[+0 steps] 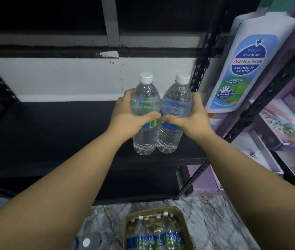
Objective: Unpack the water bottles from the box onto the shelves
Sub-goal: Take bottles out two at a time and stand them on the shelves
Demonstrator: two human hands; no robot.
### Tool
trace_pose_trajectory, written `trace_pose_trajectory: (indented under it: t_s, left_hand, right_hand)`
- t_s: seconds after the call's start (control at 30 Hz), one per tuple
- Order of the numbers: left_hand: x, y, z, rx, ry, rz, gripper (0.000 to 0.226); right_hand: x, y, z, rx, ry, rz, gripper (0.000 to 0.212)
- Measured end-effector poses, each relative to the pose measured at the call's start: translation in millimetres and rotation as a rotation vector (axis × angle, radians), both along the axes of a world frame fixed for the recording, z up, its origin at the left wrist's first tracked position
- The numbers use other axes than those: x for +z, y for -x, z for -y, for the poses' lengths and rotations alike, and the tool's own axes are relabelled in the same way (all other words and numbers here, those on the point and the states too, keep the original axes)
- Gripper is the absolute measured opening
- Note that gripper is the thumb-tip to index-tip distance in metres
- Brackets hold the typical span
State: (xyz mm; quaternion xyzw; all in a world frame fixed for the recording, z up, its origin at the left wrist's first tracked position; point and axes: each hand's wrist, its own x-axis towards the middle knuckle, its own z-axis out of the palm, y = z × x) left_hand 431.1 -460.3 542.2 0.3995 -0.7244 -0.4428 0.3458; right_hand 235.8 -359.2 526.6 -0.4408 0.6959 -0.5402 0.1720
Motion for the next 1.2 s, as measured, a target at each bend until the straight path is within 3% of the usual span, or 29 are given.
trace_pose_trajectory:
  t_s: [0.27, 0.53, 0.6, 0.7, 0.77, 0.9, 1.07, 1.2]
  left_hand:
    - [-15, -2, -8, -0.016, 0.115, -0.003, 0.1]
    - [-35, 10, -12, 0.111, 0.248, -0.063, 0.08]
    - [-45, 8, -15, 0.103, 0.261, -0.065, 0.086]
    - [-69, 2, -20, 0.05, 0.262, -0.035, 0.112]
    - [-84, 0, -21, 0.073, 0.253, -0.028, 0.114]
    - [-95, -4, -16, 0.085, 0.217, -0.086, 0.106]
    - [-108, -8, -7, 0.07, 0.201, -0.12, 0.076]
    - [-128, -2, -8, 0.035, 0.187, -0.147, 0.087]
  right_hand:
    - [-13, 1, -2, -0.044, 0.073, -0.069, 0.074]
    - [-25, 1, 0, -0.035, 0.198, -0.096, 0.07]
    - [-33, -2, -3, -0.047, 0.175, -0.147, 0.08]
    - [-55, -6, -7, -0.063, 0.156, -0.189, 0.098]
    - [-66, -8, -8, -0.106, 0.172, -0.214, 0.1]
    - [-72, -6, -6, -0.083, 0.21, -0.188, 0.084]
    - [-87, -6, -5, -0.088, 0.262, -0.113, 0.074]
    - [-106, -9, -2, -0.046, 0.3, -0.104, 0.076]
